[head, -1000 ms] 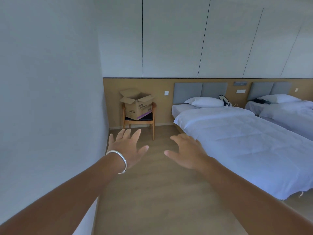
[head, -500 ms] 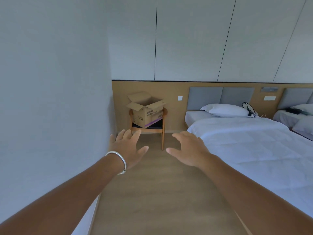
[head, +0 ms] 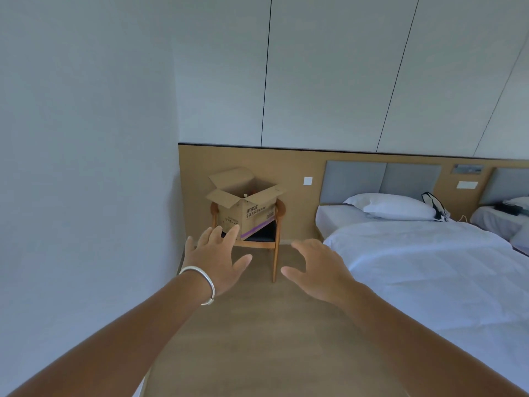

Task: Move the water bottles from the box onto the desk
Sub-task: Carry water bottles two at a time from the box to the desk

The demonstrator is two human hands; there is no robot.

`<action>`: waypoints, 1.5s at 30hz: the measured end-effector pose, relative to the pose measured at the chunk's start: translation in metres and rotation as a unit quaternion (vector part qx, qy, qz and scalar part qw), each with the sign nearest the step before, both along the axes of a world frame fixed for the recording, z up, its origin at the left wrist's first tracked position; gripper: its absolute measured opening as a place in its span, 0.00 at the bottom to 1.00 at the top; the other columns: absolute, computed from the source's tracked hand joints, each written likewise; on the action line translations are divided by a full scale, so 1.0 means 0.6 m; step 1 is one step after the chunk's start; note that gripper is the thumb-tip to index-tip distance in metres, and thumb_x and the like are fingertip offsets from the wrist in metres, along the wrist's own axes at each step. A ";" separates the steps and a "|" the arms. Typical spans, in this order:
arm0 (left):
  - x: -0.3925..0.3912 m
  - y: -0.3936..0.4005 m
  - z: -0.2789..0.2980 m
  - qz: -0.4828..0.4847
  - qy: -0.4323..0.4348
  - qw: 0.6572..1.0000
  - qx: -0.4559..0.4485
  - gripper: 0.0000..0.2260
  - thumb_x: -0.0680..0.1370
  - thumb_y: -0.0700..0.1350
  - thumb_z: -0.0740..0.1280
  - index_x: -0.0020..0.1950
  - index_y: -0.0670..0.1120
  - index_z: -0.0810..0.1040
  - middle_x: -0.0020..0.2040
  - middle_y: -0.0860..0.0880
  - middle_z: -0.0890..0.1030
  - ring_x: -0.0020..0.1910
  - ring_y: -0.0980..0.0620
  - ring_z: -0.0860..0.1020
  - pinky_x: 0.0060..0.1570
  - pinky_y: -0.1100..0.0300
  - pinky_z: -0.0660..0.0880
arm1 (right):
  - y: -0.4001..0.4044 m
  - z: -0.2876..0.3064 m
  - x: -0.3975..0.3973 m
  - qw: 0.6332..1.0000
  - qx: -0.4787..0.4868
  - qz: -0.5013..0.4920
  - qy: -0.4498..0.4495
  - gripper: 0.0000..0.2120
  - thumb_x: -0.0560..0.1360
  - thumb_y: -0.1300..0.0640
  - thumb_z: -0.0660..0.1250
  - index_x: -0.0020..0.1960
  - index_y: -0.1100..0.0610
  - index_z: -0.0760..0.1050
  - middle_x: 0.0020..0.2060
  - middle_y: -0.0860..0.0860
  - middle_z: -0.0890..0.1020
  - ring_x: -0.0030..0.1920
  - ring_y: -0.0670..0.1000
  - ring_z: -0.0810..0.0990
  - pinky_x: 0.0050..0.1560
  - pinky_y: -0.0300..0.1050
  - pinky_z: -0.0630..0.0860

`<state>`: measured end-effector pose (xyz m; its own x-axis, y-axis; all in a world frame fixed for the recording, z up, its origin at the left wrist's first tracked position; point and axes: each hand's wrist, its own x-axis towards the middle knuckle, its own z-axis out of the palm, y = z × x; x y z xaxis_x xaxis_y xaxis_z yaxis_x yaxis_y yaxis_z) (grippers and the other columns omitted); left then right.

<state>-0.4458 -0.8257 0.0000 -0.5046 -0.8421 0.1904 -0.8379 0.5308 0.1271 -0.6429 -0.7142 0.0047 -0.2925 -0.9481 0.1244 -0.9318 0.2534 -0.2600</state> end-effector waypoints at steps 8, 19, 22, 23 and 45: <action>-0.061 -0.222 -0.023 0.001 -0.008 1.000 0.022 0.32 0.80 0.66 0.50 0.80 0.57 0.45 0.81 0.47 0.52 0.80 0.46 0.48 0.76 0.39 0.48 | -0.242 -0.020 -0.052 1.000 -0.001 0.020 0.005 0.32 0.77 0.37 0.60 0.77 0.49 0.60 0.74 0.49 0.65 0.74 0.52 0.62 0.73 0.58 0.61; -0.186 -0.480 -0.037 0.014 -0.007 0.999 0.029 0.31 0.80 0.64 0.52 0.80 0.56 0.46 0.81 0.48 0.53 0.80 0.47 0.49 0.76 0.41 0.49 | -0.546 -0.041 -0.178 0.999 -0.007 0.052 0.011 0.32 0.72 0.33 0.56 0.71 0.48 0.66 0.65 0.47 0.73 0.64 0.50 0.71 0.65 0.56 0.71; -0.238 -0.557 -0.027 0.024 -0.005 0.999 0.034 0.31 0.80 0.63 0.53 0.80 0.55 0.47 0.80 0.48 0.55 0.80 0.47 0.50 0.76 0.42 0.49 | -0.637 -0.042 -0.232 0.998 -0.009 0.064 -0.001 0.32 0.74 0.35 0.59 0.73 0.48 0.64 0.68 0.47 0.71 0.68 0.50 0.69 0.69 0.60 0.67; -0.256 -0.585 -0.023 0.028 -0.004 0.999 0.037 0.31 0.80 0.63 0.53 0.80 0.55 0.48 0.80 0.48 0.55 0.80 0.47 0.50 0.75 0.42 0.49 | -0.668 -0.040 -0.253 0.998 -0.011 0.065 -0.004 0.32 0.75 0.35 0.59 0.74 0.48 0.63 0.69 0.47 0.70 0.70 0.50 0.67 0.71 0.60 0.65; -0.518 -1.202 -0.120 0.030 -0.009 0.997 0.072 0.31 0.80 0.63 0.54 0.80 0.56 0.50 0.78 0.48 0.59 0.77 0.46 0.56 0.74 0.42 0.55 | -1.234 -0.100 -0.523 0.998 0.029 0.038 -0.033 0.27 0.77 0.40 0.62 0.73 0.48 0.65 0.70 0.48 0.71 0.70 0.51 0.67 0.71 0.52 0.64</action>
